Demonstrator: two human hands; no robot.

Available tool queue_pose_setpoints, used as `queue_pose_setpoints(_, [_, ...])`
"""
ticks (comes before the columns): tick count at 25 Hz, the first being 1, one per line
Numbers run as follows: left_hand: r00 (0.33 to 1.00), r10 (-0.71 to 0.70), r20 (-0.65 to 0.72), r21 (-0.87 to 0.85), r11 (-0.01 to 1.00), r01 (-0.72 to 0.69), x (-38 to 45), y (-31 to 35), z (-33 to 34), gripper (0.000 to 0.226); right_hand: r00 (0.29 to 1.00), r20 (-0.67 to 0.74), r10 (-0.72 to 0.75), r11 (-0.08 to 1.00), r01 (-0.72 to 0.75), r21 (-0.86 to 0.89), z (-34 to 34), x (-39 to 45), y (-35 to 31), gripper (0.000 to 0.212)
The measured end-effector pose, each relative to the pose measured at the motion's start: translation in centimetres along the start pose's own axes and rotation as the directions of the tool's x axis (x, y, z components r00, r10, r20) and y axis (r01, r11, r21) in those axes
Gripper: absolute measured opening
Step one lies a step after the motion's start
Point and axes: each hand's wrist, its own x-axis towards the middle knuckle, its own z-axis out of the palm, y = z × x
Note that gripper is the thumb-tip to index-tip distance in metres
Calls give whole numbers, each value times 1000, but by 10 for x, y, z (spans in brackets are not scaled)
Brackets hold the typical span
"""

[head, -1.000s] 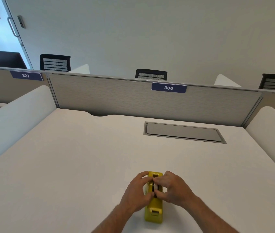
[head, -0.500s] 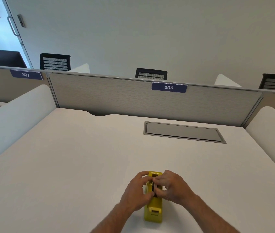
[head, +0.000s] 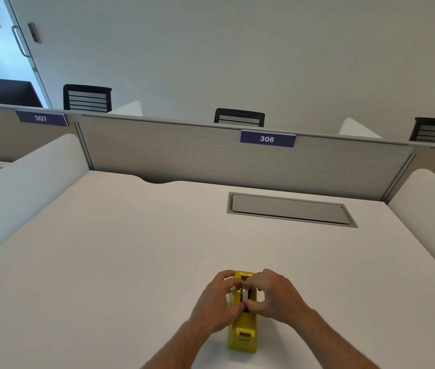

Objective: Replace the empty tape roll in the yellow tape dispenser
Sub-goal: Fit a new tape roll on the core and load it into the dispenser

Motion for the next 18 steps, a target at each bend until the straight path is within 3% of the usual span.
queue_pose_setpoints(12, [1000, -14, -5, 51, 999, 14, -2, 4, -2, 47, 1000, 19, -7, 999, 6, 52, 0, 1, 0, 16])
queue_pose_setpoints(18, [1000, -6, -23, 66, 998, 7, -2, 7, -3, 42, 996, 12, 86, 986, -86, 143, -1, 4, 3, 18])
